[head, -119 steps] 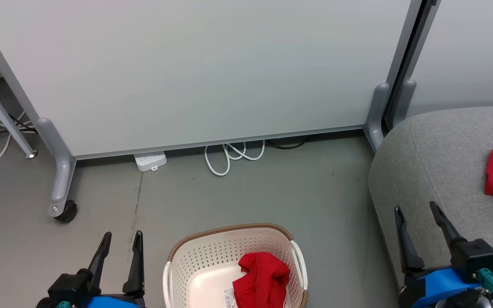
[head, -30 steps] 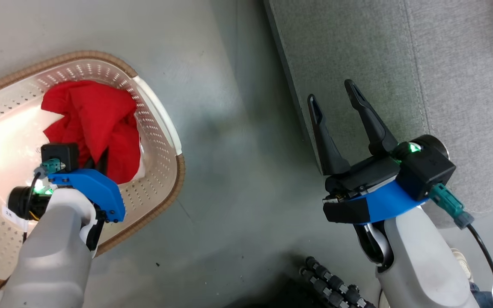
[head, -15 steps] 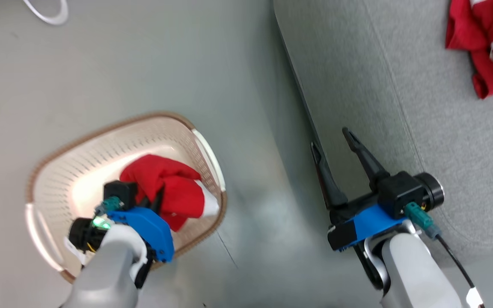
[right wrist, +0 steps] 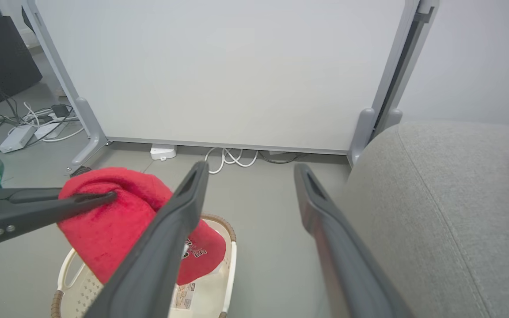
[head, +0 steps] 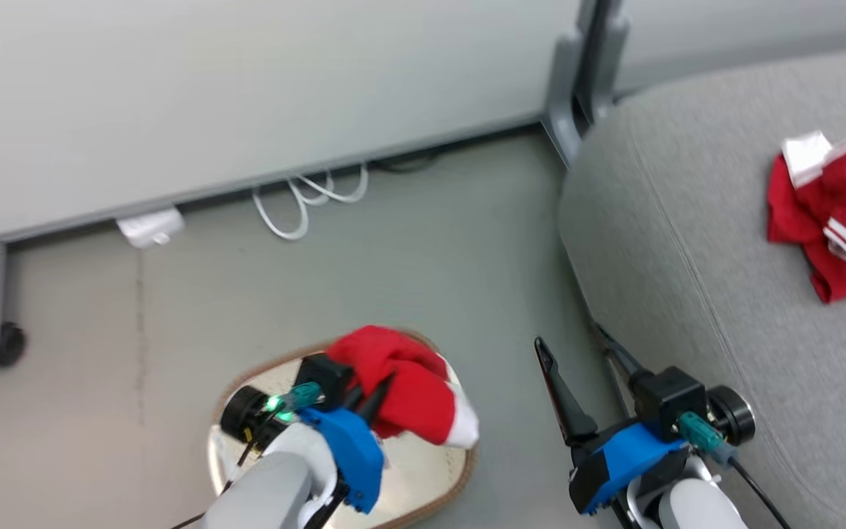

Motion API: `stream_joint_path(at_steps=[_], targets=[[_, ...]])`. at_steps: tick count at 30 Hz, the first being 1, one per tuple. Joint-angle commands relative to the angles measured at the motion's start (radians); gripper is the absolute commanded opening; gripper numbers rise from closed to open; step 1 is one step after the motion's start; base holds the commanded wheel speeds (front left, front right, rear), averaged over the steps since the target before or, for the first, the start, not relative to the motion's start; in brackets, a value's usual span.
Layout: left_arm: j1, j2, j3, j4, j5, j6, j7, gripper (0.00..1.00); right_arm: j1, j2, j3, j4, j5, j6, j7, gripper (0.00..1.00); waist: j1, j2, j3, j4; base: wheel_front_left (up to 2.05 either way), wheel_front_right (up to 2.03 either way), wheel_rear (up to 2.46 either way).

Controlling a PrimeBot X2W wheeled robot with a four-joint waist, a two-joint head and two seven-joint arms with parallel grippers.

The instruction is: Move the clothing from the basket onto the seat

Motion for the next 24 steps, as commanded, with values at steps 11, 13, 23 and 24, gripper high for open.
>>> stream_joint_path(at_steps=[11,13,23,24], targets=[[-0.174,0.001,-0.212,-0.156,-0.091,0.000,0.000,0.00,0.095,-0.002,-0.003,-0.026,0.022,0.000,0.038,1.00,0.0005,0.0000,-0.195,0.165,0.00,0.00,0.00],[-0.204,0.001,-0.224,-0.175,-0.116,0.000,-0.002,0.00,0.098,-0.002,0.000,-0.029,0.024,0.000,0.043,1.00,0.0005,0.0000,-0.204,0.172,0.00,0.00,0.00],[-0.308,0.001,-0.265,-0.207,-0.201,0.000,-0.006,0.00,0.107,-0.002,0.027,-0.034,0.032,0.000,0.056,1.00,0.0005,0.0000,-0.227,0.186,0.00,0.00,0.00],[-0.311,0.001,-0.269,-0.205,-0.207,0.000,-0.007,0.00,0.106,-0.002,0.030,-0.035,0.034,0.000,0.057,1.00,0.0005,0.0000,-0.227,0.185,0.00,0.00,0.00]])
